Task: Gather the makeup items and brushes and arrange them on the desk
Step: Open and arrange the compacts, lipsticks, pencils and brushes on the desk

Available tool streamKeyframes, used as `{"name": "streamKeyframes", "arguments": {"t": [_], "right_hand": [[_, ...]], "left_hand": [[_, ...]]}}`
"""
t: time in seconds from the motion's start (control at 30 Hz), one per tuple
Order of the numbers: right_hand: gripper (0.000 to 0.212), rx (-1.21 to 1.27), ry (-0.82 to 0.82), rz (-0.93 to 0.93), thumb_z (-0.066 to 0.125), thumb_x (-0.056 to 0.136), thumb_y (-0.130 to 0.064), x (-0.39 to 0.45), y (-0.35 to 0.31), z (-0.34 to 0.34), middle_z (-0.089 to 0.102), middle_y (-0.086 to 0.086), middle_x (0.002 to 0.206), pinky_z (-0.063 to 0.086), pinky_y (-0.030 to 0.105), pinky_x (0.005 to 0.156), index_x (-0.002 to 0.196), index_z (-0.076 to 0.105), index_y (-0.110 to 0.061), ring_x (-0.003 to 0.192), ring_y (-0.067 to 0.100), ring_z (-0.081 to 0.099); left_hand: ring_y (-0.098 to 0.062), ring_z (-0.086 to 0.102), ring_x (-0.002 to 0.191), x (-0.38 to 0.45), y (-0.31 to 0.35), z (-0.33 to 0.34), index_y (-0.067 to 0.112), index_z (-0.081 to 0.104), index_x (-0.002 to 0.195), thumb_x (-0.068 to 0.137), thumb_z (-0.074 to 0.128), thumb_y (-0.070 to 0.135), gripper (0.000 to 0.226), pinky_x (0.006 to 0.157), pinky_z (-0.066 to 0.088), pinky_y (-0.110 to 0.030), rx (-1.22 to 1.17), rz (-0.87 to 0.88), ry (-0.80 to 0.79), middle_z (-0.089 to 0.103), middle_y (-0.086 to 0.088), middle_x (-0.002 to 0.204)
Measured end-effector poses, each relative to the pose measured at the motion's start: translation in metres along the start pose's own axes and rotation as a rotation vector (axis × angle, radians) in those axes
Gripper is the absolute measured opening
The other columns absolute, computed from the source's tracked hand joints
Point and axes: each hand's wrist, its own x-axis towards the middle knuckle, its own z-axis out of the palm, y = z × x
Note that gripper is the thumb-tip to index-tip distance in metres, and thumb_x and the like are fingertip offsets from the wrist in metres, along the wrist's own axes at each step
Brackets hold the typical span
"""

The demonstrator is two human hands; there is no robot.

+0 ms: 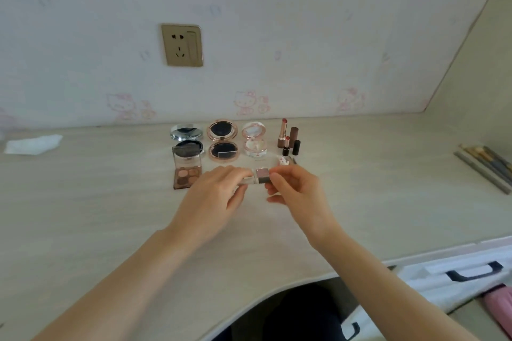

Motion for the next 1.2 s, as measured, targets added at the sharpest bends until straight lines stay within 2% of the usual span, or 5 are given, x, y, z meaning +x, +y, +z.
{"name": "streamKeyframes", "arguments": {"t": [0.37, 0.53, 0.77, 1.0, 1.2], "right_hand": [[0.013, 0.033, -0.047, -0.116, 0.066, 0.087, -0.009, -0.006, 0.029, 0.016, 0.072, 0.005, 0.078, 0.056, 0.025, 0.069, 0.084, 0.07, -0.021, 0.074, 0.019, 0.07], [0.012, -0.047, -0.083, -0.171, 0.066, 0.087, -0.009, -0.006, 0.032, 0.016, 0.071, 0.0, 0.079, 0.056, 0.025, 0.069, 0.089, 0.067, -0.021, 0.074, 0.018, 0.069], [0.02, -0.152, -0.097, -0.244, 0.064, 0.088, -0.009, -0.008, 0.032, 0.015, 0.07, -0.01, 0.085, 0.055, 0.023, 0.073, 0.092, 0.064, -0.029, 0.079, 0.011, 0.068], [0.026, -0.158, -0.158, -0.274, 0.062, 0.089, -0.007, -0.011, 0.027, 0.016, 0.069, -0.012, 0.082, 0.053, 0.018, 0.071, 0.089, 0.063, -0.033, 0.074, 0.008, 0.066], [0.019, -0.198, -0.164, -0.285, 0.062, 0.09, -0.009, -0.012, 0.026, 0.016, 0.07, -0.009, 0.084, 0.055, 0.025, 0.075, 0.092, 0.065, -0.028, 0.078, 0.009, 0.066]], "left_hand": [[-0.015, 0.059, 0.077, -0.016, -0.013, 0.001, 0.015, 0.065, 0.092, 0.091, 0.056, 0.036, 0.023, 0.062, 0.049, -0.032, 0.155, 0.072, 0.105, 0.061, 0.006, 0.085], [-0.022, 0.057, 0.066, -0.015, -0.012, 0.002, 0.01, 0.065, 0.083, 0.092, 0.055, 0.029, 0.023, 0.057, 0.047, -0.036, 0.257, 0.15, 0.108, 0.059, 0.0, 0.076], [-0.023, 0.061, 0.056, -0.017, -0.007, 0.002, 0.012, 0.069, 0.093, 0.096, 0.042, 0.035, 0.035, 0.04, 0.045, -0.035, 0.249, 0.106, 0.007, 0.062, 0.0, 0.073], [-0.024, 0.064, 0.065, -0.016, -0.008, -0.002, 0.024, 0.06, 0.098, 0.095, 0.015, 0.056, 0.055, 0.049, 0.046, -0.038, 0.279, 0.035, -0.13, 0.067, 0.004, 0.079], [-0.023, 0.06, 0.055, -0.015, -0.005, -0.004, 0.027, 0.056, 0.091, 0.093, 0.018, 0.059, 0.05, 0.044, 0.041, -0.033, 0.255, 0.017, -0.112, 0.063, 0.003, 0.064]]}}
